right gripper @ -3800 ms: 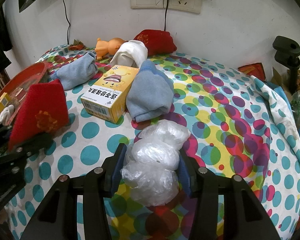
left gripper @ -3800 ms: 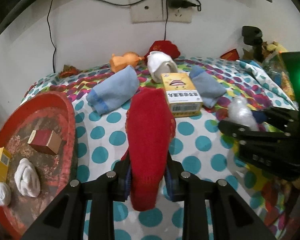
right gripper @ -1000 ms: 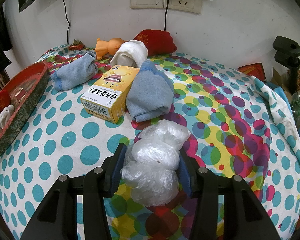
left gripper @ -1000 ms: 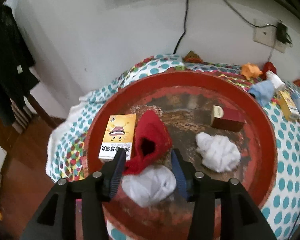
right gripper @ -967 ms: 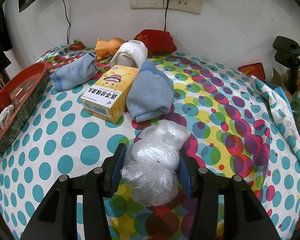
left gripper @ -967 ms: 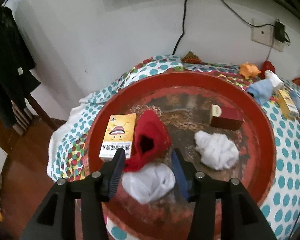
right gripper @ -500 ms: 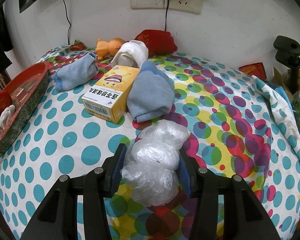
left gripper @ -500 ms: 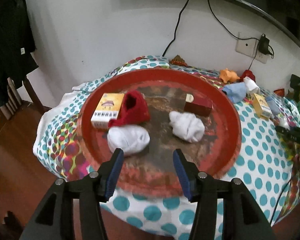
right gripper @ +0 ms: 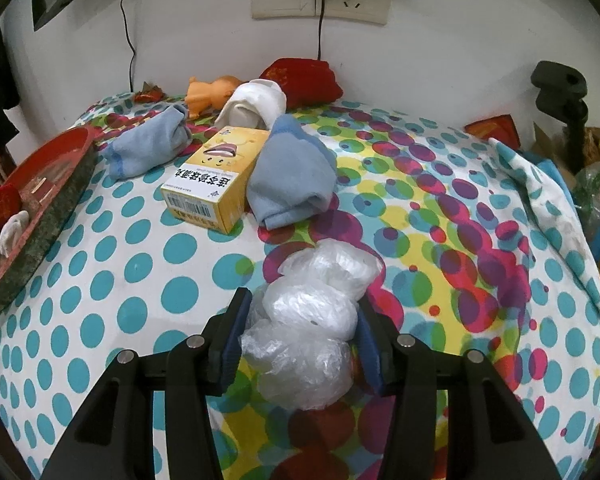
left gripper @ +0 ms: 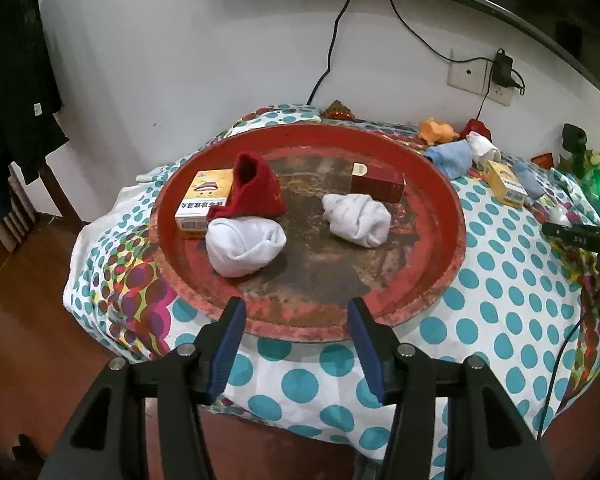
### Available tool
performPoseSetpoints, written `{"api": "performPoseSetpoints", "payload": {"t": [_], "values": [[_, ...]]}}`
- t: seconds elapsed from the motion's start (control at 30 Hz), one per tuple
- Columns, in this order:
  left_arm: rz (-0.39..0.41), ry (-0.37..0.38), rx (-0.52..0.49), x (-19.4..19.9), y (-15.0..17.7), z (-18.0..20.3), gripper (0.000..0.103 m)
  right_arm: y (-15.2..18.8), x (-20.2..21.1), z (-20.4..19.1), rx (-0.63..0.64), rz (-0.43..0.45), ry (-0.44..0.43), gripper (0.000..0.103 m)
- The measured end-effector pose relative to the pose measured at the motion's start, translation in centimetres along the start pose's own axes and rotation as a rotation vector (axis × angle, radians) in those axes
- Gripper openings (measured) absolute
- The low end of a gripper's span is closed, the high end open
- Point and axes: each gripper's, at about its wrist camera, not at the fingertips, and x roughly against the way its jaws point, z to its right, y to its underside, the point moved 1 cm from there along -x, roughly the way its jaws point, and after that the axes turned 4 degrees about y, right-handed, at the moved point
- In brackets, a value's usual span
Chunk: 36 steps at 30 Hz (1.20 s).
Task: Organize objects
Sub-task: 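Carry the clear plastic bag over the red tray with the right gripper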
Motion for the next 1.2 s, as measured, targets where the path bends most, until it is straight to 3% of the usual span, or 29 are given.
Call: {"api": "performPoseSetpoints", "payload": {"t": [0.1,0.13,0.3,0.4,0.47,0.57,1.03,1.2], "values": [[-0.005,-0.008,-0.042,-0.1,0.2,0.7,0.054,0.2,0.1,0.0,-0.009,-0.001,-0.008,0.056],[-0.008,-0.014,-0.05,-0.2,0.3,0.9,0.054,0.2,0.2,0.1,-0.012,-0.002,-0.015,0.065],[-0.037,0.026,-0.03,-0.7,0.7,0.9,0.054,0.7,0.6,0.4,-0.04,0.001,0.001,0.066],[-0.031,0.032,-0.024,-0.6,0.7,0.8,0.054,0.9,0.9,0.9,-0.071,0.011,0.006,0.059],[-0.027,0.027,-0.028,-0.4,0.7,0.8,0.054,0.9,1.0,1.0,-0.08,0.015,0.002,0.041],[-0.031,0.014,-0.036,-0.5,0.7,0.9,0.054,0.9,1.0,0.6,-0.065,0.014,0.009,0.038],[-0.029,0.008,-0.02,0.0,1.2,0.1,0.054,0.8,1.5,-2.0,-0.036,0.02,0.075,0.036],[-0.026,-0.003,-0.009,0.1,1.2,-0.5,0.054,0.4,2.8,-4.3,-0.026,0.043,0.034,0.036]]}}
